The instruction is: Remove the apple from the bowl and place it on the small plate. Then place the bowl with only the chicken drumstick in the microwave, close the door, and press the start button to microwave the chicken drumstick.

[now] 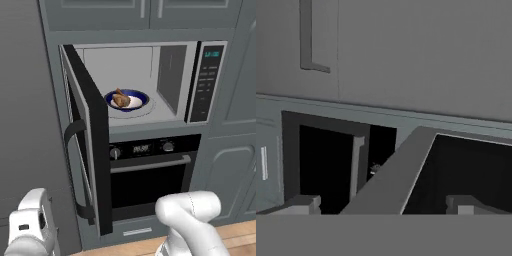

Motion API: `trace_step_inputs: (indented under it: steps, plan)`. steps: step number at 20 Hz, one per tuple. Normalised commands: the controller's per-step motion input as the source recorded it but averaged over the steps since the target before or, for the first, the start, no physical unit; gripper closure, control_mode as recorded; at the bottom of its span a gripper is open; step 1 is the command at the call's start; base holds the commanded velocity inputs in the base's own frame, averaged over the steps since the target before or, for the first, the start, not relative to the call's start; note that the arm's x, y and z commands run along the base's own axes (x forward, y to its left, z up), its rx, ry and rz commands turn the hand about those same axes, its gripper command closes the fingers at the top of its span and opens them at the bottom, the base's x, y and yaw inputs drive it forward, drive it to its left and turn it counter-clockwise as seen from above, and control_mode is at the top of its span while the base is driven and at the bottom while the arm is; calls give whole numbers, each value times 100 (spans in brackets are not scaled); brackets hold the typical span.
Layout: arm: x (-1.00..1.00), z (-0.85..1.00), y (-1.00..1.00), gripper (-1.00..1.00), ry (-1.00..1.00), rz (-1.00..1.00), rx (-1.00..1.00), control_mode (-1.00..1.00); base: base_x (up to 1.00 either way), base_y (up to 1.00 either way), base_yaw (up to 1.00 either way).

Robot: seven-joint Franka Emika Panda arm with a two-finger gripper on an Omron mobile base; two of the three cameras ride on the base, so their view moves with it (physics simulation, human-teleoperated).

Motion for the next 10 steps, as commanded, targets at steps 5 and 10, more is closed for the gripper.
trace_step_inputs:
  steps: [5, 10]
  plan:
    - [85, -38, 29, -100, 10, -3, -9, -100, 0, 0, 0]
    - [49, 0, -74, -100, 13, -2, 0, -100, 0, 0, 0]
